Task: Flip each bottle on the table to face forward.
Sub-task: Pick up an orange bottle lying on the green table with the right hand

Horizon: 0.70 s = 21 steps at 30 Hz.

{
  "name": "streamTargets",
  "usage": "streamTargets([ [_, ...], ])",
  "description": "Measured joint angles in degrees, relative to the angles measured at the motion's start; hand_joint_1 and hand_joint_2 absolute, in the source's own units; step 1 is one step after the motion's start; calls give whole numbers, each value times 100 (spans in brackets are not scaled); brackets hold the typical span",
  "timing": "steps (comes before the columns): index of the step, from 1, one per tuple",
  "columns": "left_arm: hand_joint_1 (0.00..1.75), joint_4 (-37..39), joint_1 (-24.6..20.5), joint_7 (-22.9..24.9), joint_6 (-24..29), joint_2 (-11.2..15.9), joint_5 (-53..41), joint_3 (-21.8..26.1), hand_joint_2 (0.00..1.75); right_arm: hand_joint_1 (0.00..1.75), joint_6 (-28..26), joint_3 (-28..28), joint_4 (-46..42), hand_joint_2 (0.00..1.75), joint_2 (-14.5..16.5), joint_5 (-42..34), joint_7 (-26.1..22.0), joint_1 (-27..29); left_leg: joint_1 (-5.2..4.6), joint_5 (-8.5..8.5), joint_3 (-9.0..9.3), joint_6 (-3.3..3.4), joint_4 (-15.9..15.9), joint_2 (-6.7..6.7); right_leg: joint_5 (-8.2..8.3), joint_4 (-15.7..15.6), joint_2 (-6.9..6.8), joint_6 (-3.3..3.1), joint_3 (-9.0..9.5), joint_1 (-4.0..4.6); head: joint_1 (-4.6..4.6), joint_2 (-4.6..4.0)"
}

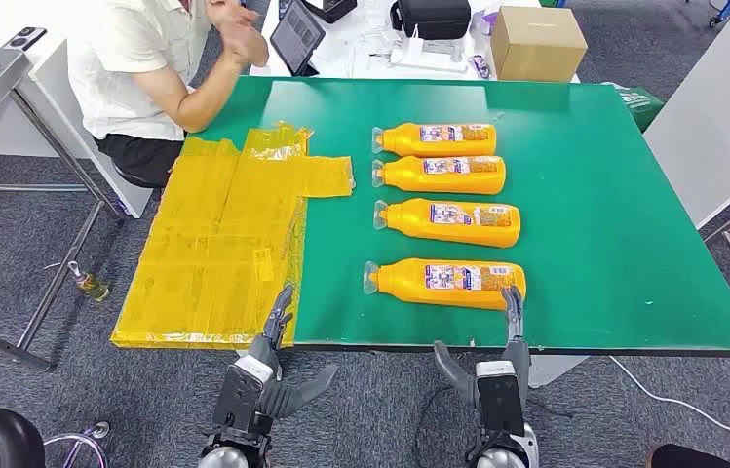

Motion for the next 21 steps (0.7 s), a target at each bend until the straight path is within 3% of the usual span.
streamTargets([
  [2,0,16,-13,-15,-20,-6,0,1,175,0,-178,-36,23,175,-39,543,70,-43,0,0,0,0,0,0,0,0,0,0,0,0,1,0],
  [5,0,78,-77,-47,-104,-33,0,2,175,0,-495,-270,165,175,-163,2193,183,-208,-1,1,1,1,1,-1,1,0,0,1,1,-1,2,0],
  [7,0,127,-132,-61,-155,-55,0,2,175,0,-528,-503,313,175,-226,2787,176,-319,-1,2,1,2,1,-3,1,0,-1,1,4,-1,2,0],
  [14,0,248,-213,-71,-265,-74,-18,-17,175,0,-539,-763,868,175,-602,3638,720,-697,-2,3,3,4,2,-2,3,0,-1,2,5,-2,1,0],
  [21,0,286,-218,-71,-279,-76,-26,-39,175,0,-540,-795,1114,175,-812,3854,803,-855,-2,2,2,3,2,-1,2,0,-1,2,5,-1,1,0],
])
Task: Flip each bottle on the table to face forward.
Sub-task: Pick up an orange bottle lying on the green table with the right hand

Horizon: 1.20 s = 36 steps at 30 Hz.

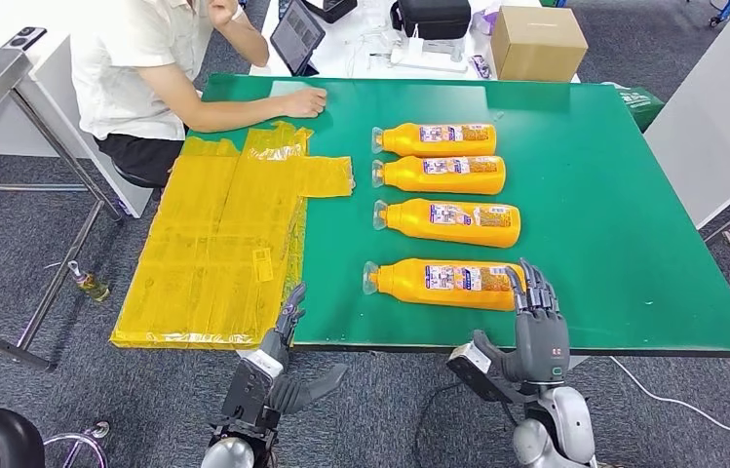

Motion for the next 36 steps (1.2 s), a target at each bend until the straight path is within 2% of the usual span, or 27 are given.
streamTargets([
  [6,0,21,-27,8,-3,-31,-20,0,175,0,61,70,211,175,-120,333,314,-137,-1,0,-1,1,0,-1,0,0,0,0,2,-1,1,0],
  [10,0,25,-36,20,-17,-62,-69,-2,175,0,248,302,451,175,-294,358,755,-321,-2,1,-1,1,0,-1,1,0,0,1,4,-2,1,0],
  [16,0,25,-75,96,-98,-85,-140,-38,175,0,548,660,1054,175,-552,491,1147,-841,-2,3,-1,2,0,0,2,0,0,1,4,-1,-1,0],
  [22,0,25,-125,146,-138,-94,-146,-114,175,0,1126,1021,1716,175,-707,527,1437,-1490,-2,4,0,4,1,0,2,1,-1,1,4,-1,0,0],
  [26,0,25,-126,178,-136,-94,-144,-138,175,0,1319,1175,1891,175,-766,594,1538,-1704,-2,4,0,4,1,0,2,1,-1,1,4,-1,1,0],
  [36,0,25,-126,184,-136,-94,-144,-139,175,0,1346,1203,1915,175,-778,599,1547,-1736,-2,4,0,4,1,0,2,1,-1,1,4,-1,1,0],
])
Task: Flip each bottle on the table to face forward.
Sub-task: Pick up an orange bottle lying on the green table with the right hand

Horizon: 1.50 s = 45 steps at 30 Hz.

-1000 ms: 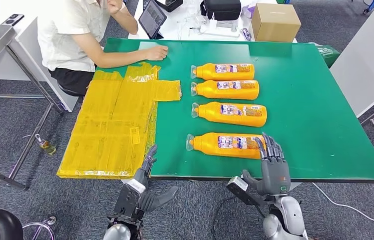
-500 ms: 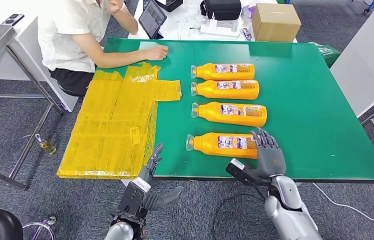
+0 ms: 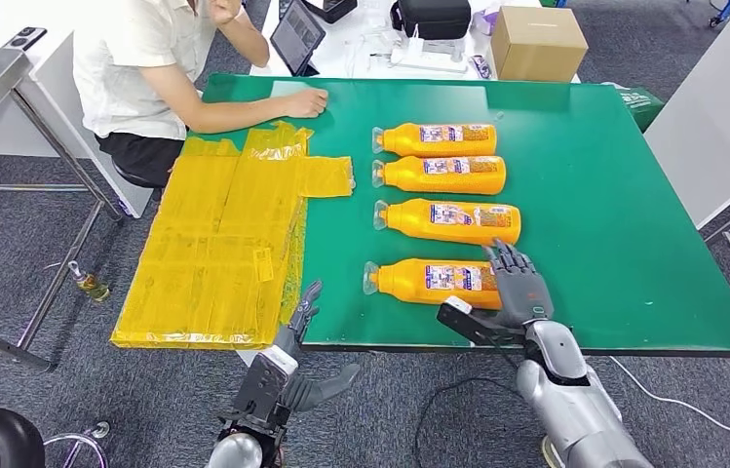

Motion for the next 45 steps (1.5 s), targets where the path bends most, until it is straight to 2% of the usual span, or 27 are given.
streamTargets([
  [4,0,-1,1,32,-22,0,1,-3,175,0,302,232,87,175,-92,41,140,-197,0,0,1,0,0,0,0,0,0,0,1,0,-1,0],
  [8,0,-50,10,164,-99,2,-44,-10,175,175,1413,752,181,175,-302,-38,381,-613,0,2,10,3,0,0,1,0,0,0,10,0,-1,0],
  [11,0,-92,24,213,-140,7,-71,-12,175,175,1981,945,225,175,-403,-291,302,-778,0,2,14,3,0,0,1,0,0,0,14,0,-1,0],
  [14,0,-122,42,227,-175,16,-85,-11,175,175,2238,1089,233,175,-494,-548,224,-883,0,2,18,3,1,-2,1,0,-1,0,18,0,-1,0],
  [30,0,-172,59,236,-185,22,-94,-12,175,175,2350,1324,240,175,-634,-742,203,-961,0,2,18,3,1,-2,1,0,-2,1,18,0,-1,0],
  [37,0,-191,58,243,-210,51,-164,-11,175,175,2675,1458,348,175,-746,-1057,316,-1126,0,2,23,3,1,-3,1,0,-3,1,22,0,-1,0],
  [39,0,-214,55,233,-193,63,-120,-10,175,175,2736,1450,385,175,-769,-1431,107,-1138,0,2,25,4,1,-4,1,-1,-4,1,25,0,-1,0],
  [42,0,-225,49,227,-149,18,440,50,175,175,2796,1253,266,175,-760,-2573,-668,-963,0,2,27,4,1,-6,1,-1,-5,1,34,0,1,0],
  [45,0,-180,26,498,-427,-123,2298,294,175,175,2702,943,-241,175,-518,-3715,-1270,-539,0,0,19,3,0,4,3,1,2,0,24,2,-1,0],
])
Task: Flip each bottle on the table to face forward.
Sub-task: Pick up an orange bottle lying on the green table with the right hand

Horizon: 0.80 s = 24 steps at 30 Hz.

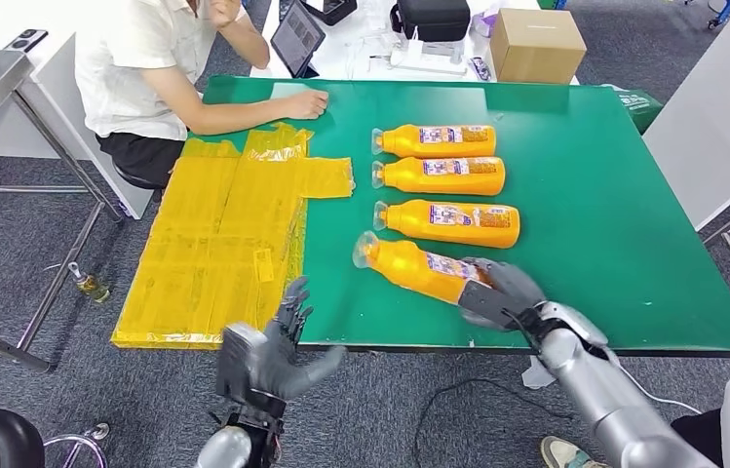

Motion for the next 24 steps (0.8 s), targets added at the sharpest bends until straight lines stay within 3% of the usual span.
streamTargets([
  [2,0,106,-71,98,-253,-46,1102,123,175,175,21,-107,-384,175,262,-457,-71,186,2,0,0,-1,0,14,2,1,8,-1,-17,1,-5,0],
  [4,0,222,-154,68,-459,-49,1439,136,175,175,60,-120,-630,175,451,-676,-85,256,6,5,0,-3,0,8,-2,3,5,-2,-19,4,-3,0],
  [18,0,408,-442,-65,-753,60,973,-159,175,175,164,-96,-914,175,950,-884,-312,392,-7,6,-13,0,0,-7,-3,3,-8,0,-18,-9,-1,0],
  [24,0,172,-424,-384,-592,67,901,-175,175,175,164,-33,-904,175,1102,-892,-210,452,-3,6,-14,0,0,-7,-4,3,-9,0,-18,-5,0,0],
])
